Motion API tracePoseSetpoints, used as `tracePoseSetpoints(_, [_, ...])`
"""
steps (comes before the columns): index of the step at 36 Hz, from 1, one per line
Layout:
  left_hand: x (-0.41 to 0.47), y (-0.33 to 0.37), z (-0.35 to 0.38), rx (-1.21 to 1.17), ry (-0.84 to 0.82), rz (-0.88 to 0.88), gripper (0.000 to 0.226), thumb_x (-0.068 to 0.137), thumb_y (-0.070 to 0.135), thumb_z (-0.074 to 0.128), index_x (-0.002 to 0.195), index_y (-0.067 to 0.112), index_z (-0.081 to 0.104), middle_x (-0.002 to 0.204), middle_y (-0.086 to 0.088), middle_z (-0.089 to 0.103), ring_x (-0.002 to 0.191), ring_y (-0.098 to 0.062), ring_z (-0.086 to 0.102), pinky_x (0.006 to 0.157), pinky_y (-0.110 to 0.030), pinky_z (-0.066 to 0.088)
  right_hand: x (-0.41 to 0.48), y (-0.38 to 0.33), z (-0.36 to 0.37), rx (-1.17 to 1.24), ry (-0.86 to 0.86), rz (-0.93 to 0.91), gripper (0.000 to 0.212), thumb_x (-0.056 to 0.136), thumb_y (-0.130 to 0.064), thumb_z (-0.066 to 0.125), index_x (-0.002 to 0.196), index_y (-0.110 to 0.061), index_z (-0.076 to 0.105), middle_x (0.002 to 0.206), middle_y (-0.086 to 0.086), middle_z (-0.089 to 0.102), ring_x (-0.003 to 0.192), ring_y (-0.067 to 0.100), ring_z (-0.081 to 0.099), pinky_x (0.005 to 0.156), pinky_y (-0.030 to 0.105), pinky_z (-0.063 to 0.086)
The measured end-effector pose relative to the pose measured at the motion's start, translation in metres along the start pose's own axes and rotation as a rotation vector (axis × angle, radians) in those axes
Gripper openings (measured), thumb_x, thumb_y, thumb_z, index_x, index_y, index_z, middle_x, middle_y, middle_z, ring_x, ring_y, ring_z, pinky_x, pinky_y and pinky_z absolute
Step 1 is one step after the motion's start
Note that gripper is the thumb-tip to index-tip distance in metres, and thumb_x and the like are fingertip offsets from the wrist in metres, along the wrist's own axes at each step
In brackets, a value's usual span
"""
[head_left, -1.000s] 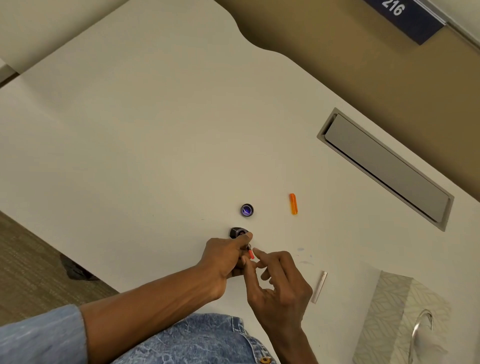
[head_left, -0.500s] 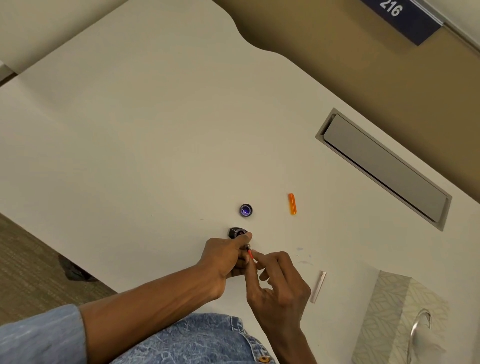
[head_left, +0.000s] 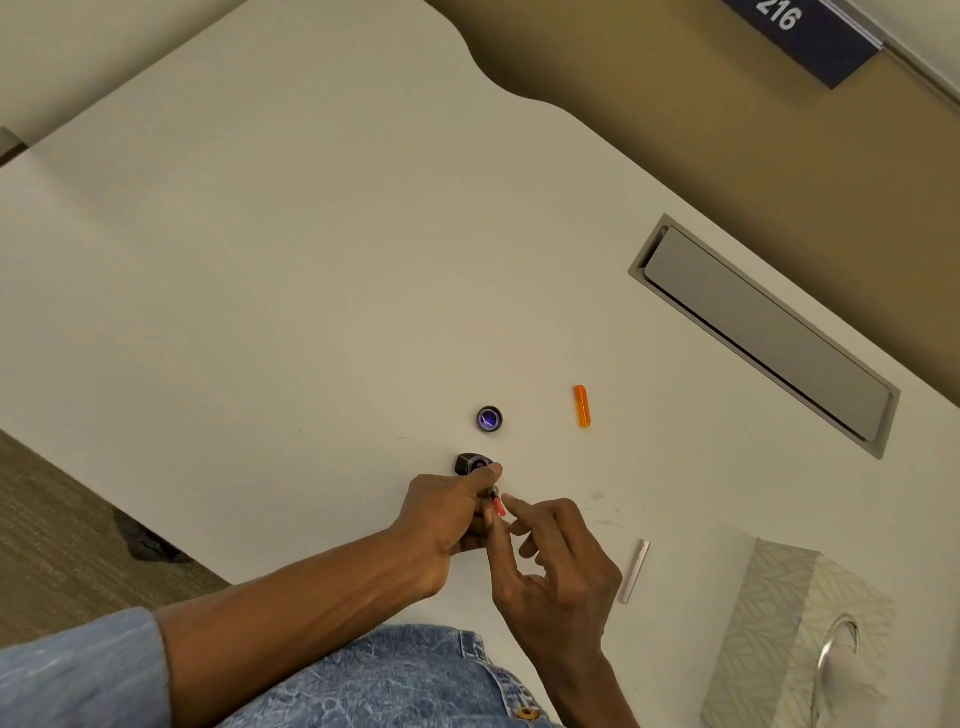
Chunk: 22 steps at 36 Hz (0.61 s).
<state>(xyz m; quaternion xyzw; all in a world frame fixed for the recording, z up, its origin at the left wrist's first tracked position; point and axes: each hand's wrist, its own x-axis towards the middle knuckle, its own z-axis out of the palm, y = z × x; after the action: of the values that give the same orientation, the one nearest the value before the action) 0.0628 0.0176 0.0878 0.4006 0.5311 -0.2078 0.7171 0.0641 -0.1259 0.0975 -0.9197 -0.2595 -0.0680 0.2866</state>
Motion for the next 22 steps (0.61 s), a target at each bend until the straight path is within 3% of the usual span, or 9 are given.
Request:
tracePoseSetpoints(2, [0.0001,-0.0006,-0.0005,0.003,-0.006,0.003,0.033,0.096,0.034,0.075,0.086,0.003,0.077,0.06,-0.008,0.072,0.071,-0.03,0.075,0.082,-0.045,0.067,0.0,-0.0001,-0.0003,0.007,0.002,-0.001,0.018,0.084,-0.023,0.087,0.101,-0.016,0.083,0.077,-0.002,0.069,0.056,0.01,0.059,0.046,0.026,0.05])
tracePoseSetpoints(7, [-0.0019,0.0003,-0.0011,-0.021,-0.026,-0.002,0.032,0.096,0.033,0.075,0.09,0.002,0.078,0.076,-0.016,0.077,0.081,-0.036,0.08,0.07,-0.037,0.065,-0.0011,-0.0005,0.0,0.021,0.001,-0.005,0.017,0.085,-0.018,0.086,0.101,-0.016,0.084,0.079,-0.002,0.069,0.057,0.011,0.059,0.047,0.026,0.05])
tracePoseSetpoints(13, [-0.0051,0.002,-0.0011,-0.029,-0.032,-0.01,0.032,0.097,0.033,0.075,0.089,0.002,0.077,0.078,-0.017,0.08,0.091,-0.041,0.08,0.072,-0.037,0.065,-0.0021,0.0001,0.0015,0.012,-0.007,0.0,0.011,0.087,-0.02,0.086,0.097,-0.015,0.084,0.078,-0.001,0.07,0.056,0.011,0.06,0.046,0.023,0.049])
tracePoseSetpoints(22, [-0.0031,0.0015,-0.0014,-0.022,0.002,-0.011,0.032,0.096,0.032,0.075,0.09,0.001,0.078,0.077,-0.018,0.079,0.069,-0.027,0.075,0.068,-0.036,0.065,0.0001,0.0015,0.0015,-0.013,0.007,-0.005,0.012,0.087,-0.026,0.088,0.088,-0.015,0.083,0.074,-0.002,0.069,0.055,0.011,0.058,0.045,0.029,0.049])
